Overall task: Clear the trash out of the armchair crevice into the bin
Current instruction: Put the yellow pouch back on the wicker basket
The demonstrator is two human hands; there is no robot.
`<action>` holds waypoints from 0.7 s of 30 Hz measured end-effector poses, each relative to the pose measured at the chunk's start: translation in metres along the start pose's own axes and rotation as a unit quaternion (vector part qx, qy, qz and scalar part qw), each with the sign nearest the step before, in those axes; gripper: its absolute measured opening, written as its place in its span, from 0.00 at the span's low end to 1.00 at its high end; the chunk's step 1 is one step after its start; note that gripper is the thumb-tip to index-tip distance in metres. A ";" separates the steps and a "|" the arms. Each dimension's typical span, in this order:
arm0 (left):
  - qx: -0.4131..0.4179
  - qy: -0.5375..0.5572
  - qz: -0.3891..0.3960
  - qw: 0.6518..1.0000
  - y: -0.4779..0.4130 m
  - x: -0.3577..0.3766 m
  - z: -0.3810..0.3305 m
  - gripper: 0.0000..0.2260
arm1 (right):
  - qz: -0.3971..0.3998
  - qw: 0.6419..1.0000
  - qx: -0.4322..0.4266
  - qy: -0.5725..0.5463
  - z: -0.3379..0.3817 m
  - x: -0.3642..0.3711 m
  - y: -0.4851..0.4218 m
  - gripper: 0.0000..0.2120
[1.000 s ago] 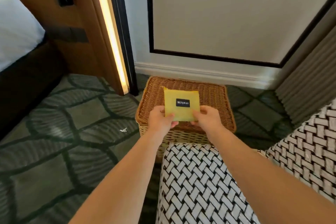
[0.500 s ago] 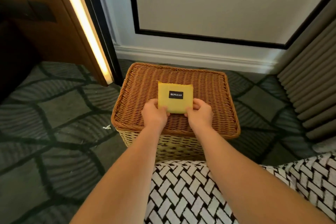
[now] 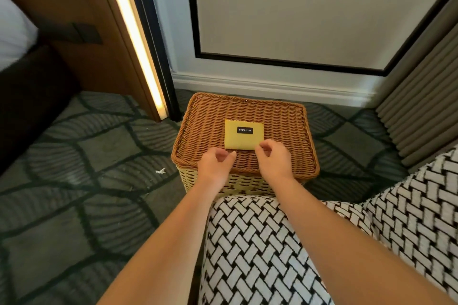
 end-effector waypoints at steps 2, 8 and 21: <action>0.012 -0.020 0.026 0.999 0.020 -0.004 -0.003 0.10 | 0.012 0.999 -0.039 0.007 0.018 -0.010 0.012 0.11; 0.041 -0.031 0.017 0.999 0.107 -0.035 -0.015 0.10 | 0.013 0.998 -0.062 0.001 0.048 -0.046 0.081 0.07; 0.079 -0.015 0.058 0.995 0.307 -0.019 0.016 0.10 | 0.075 0.995 -0.017 -0.059 0.044 -0.131 0.268 0.12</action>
Point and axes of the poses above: each hand's wrist, its own y-axis away from the middle knuckle, its own x-axis out of the palm, z = x × y, the point moved 8 cm from there along -y, towards the middle knuckle, and after that the axes turned 14 degrees about -x, right-handed, at the moved point
